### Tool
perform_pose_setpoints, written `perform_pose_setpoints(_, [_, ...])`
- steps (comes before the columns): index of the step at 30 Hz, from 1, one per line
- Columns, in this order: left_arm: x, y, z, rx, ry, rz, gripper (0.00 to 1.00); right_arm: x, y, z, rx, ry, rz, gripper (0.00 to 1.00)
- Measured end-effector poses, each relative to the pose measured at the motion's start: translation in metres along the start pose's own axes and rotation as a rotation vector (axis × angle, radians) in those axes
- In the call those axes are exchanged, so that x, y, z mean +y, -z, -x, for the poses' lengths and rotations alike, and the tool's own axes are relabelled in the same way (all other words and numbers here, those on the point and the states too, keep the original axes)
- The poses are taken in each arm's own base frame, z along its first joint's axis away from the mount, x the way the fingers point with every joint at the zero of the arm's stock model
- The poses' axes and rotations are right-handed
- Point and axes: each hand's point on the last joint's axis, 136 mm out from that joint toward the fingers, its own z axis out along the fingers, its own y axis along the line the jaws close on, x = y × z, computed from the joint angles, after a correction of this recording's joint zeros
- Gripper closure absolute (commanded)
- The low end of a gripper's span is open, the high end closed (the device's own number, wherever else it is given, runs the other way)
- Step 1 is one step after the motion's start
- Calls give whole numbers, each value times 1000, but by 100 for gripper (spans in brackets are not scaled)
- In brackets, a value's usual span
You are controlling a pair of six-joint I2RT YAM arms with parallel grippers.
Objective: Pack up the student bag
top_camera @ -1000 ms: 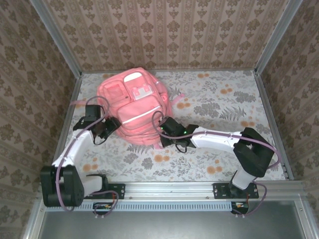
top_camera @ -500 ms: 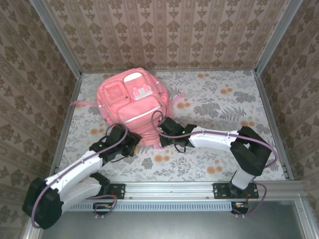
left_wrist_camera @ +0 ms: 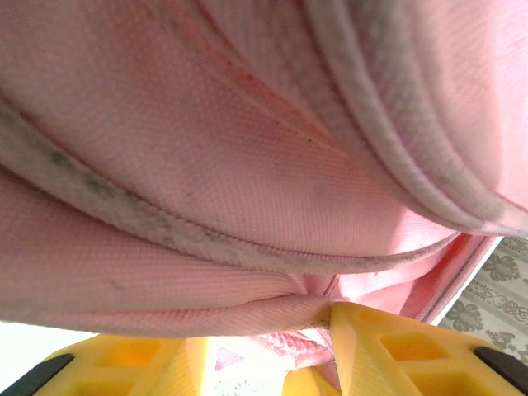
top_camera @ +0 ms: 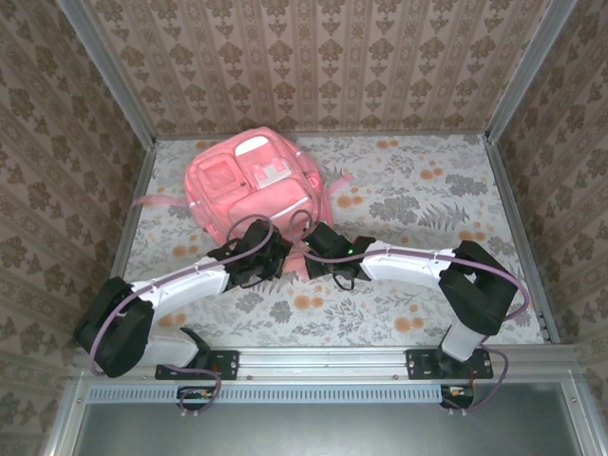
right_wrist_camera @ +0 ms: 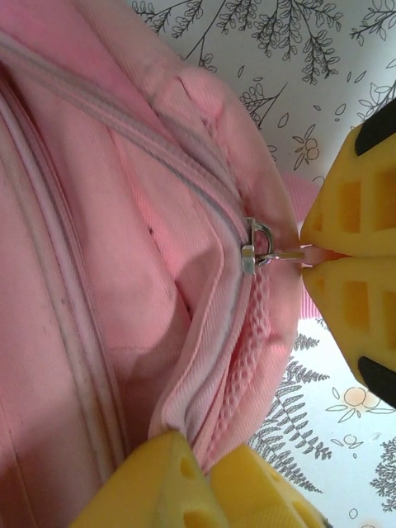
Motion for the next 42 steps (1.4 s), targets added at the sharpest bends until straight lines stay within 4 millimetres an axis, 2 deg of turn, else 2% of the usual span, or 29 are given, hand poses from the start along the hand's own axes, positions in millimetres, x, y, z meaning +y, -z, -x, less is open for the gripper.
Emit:
perform_pose_setpoints(3, [-5,-1,-3,6,-2,-19,61,0,0,1,-4,-1,2,100])
perform_pose_setpoints(6, [-10,0,-6,13,-6,-30,57,0,0,0,-4,-1,2,100])
perform_pose_setpoints(11, [-37,19,-14,28,-12,-116,51,0,-1,0,-3,-1,0,100])
perform_pose_setpoints(14, [-48,26,-19,36,-16,-157,52,-3,-1,-1,-1,-4,-4,100])
perform_pose_setpoints(17, [-49,14,-22,48,3,-156,52,-5,-1,0,-2,-8,-7,100])
perform_pose_setpoints(22, [-29,-14,-27,58,49,-77,53,-7,0,1,-5,-9,-9,100])
perform_pose_setpoints(23, [-29,-15,-28,57,57,-74,58,-8,0,0,-3,-10,-10,100])
perform_pose_setpoints(28, [-26,-20,-28,50,92,-71,100,-11,1,0,-5,-13,-12,100])
perform_pose_setpoints(35, [-17,-13,-27,46,90,-53,100,-15,2,3,-13,-8,-17,100])
perform_pose_setpoints(42, [-2,33,-10,2,57,-44,100,-30,1,10,-21,1,-43,100])
